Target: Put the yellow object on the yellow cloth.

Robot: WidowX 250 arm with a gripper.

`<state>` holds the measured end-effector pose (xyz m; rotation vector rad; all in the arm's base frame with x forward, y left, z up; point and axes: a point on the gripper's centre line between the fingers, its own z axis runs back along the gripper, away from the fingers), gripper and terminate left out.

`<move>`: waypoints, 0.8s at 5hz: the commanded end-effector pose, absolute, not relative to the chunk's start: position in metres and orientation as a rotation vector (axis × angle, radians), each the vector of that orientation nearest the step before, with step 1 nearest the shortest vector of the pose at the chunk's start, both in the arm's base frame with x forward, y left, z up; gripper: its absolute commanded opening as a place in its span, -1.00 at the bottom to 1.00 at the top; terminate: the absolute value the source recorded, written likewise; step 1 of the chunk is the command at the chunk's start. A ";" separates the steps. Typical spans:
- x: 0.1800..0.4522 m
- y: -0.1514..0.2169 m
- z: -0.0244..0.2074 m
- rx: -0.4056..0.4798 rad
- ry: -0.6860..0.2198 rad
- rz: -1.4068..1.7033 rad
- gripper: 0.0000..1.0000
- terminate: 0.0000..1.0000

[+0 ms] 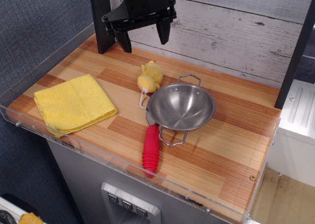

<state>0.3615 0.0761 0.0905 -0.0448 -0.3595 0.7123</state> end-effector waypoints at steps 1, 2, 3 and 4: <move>0.368 0.090 0.074 -0.030 -0.360 0.726 1.00 -1.00; 0.371 0.088 0.064 -0.025 -0.348 0.719 1.00 -1.00; 0.372 0.082 0.055 -0.017 -0.334 0.708 1.00 -1.00; 0.370 0.078 0.046 -0.006 -0.302 0.689 1.00 -1.00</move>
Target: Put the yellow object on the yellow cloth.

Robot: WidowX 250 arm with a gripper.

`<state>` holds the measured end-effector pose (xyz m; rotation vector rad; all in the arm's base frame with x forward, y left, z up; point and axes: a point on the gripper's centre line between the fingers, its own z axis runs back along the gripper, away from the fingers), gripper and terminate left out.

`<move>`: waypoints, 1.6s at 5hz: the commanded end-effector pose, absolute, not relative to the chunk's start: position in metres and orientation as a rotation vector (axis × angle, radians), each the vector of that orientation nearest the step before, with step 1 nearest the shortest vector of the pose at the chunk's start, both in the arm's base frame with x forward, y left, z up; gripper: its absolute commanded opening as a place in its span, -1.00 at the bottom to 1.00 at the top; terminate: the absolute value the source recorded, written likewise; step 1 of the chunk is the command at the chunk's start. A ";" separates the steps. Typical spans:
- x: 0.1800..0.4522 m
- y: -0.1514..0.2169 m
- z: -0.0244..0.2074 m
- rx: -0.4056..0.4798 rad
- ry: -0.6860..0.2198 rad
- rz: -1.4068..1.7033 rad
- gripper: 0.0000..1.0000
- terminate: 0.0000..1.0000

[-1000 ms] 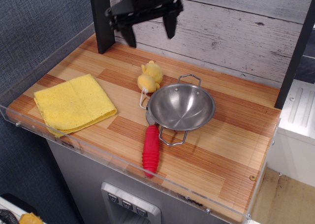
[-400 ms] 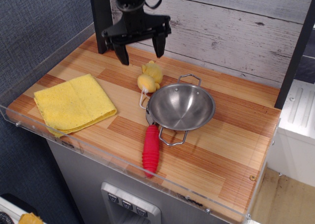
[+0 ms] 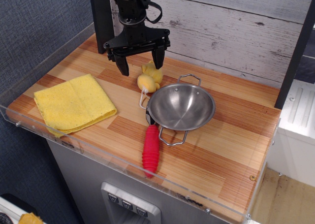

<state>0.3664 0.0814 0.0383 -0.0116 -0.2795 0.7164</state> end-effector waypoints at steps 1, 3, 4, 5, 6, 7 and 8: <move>0.369 0.075 0.042 -0.006 -0.294 0.671 1.00 -1.00; 0.364 0.077 0.047 0.025 -0.324 0.676 -1.00 -1.00; 0.363 0.075 0.053 0.034 -0.340 0.668 -1.00 -1.00; 0.362 0.073 0.059 0.031 -0.349 0.658 -1.00 -1.00; 0.365 0.071 0.075 0.010 -0.370 0.648 -1.00 -1.00; 0.365 0.069 0.099 -0.014 -0.407 0.680 -1.00 -1.00; 0.363 0.072 0.115 -0.028 -0.454 0.717 -1.00 -1.00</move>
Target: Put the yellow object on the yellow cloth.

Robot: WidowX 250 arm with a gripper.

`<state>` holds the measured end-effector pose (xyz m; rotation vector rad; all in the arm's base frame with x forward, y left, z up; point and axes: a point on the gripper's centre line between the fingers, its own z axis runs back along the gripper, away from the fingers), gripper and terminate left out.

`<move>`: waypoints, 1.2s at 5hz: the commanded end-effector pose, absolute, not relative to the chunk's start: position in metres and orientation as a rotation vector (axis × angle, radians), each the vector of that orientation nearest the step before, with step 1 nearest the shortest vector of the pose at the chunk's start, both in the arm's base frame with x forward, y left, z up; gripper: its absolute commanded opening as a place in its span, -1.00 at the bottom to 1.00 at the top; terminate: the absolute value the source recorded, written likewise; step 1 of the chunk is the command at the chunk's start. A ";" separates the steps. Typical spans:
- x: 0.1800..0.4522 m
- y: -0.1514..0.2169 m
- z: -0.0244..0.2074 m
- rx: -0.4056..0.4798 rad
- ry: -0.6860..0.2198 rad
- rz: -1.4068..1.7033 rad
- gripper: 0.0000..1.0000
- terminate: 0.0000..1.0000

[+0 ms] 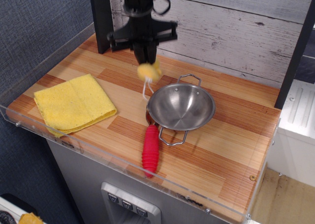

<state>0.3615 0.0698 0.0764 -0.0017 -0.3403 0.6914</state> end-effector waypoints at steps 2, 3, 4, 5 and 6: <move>0.335 0.089 0.133 -0.030 -0.473 0.927 -1.00 -1.00; 0.316 0.095 0.129 -0.034 -0.445 1.025 -1.00 -1.00; 0.300 0.104 0.129 -0.025 -0.441 1.104 -1.00 -1.00; 0.282 0.122 0.126 0.008 -0.441 1.173 -1.00 -1.00; 0.262 0.138 0.119 0.052 -0.426 1.224 -1.00 -1.00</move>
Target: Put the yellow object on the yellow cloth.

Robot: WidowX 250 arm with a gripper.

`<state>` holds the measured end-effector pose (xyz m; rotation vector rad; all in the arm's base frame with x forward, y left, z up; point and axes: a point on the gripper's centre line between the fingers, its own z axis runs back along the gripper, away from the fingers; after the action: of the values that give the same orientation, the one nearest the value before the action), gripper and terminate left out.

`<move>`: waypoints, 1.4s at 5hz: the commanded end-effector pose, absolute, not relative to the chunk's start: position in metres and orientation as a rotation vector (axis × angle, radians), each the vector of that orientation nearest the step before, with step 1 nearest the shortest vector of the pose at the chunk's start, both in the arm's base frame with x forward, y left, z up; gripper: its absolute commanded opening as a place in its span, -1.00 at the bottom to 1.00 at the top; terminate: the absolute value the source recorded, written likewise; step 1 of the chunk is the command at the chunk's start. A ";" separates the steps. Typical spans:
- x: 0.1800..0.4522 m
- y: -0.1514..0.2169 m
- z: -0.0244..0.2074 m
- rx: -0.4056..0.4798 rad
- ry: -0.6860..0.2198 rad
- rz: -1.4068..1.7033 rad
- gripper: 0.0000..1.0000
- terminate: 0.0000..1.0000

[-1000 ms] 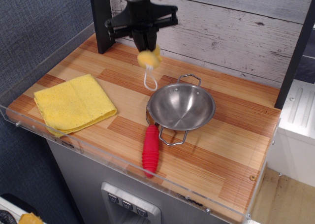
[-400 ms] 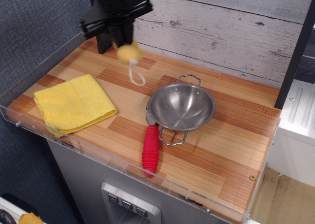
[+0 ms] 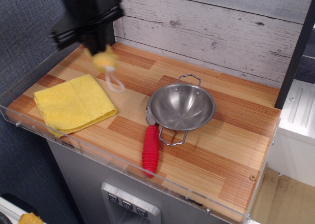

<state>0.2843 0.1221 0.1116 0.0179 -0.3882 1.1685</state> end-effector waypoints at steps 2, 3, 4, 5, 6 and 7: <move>0.220 0.162 0.104 0.140 -0.403 1.303 -1.00 -1.00; 0.205 0.158 0.091 0.129 -0.374 1.331 -1.00 -1.00; 0.199 0.156 0.084 0.133 -0.346 1.337 -1.00 -1.00; 0.208 0.156 0.077 0.150 -0.324 1.273 -1.00 -1.00; 0.220 0.157 0.065 0.141 -0.298 1.231 -1.00 -1.00; 0.230 0.158 0.055 0.134 -0.280 1.211 -1.00 -1.00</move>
<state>0.2296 0.1591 0.0407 0.1370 -0.2335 1.2122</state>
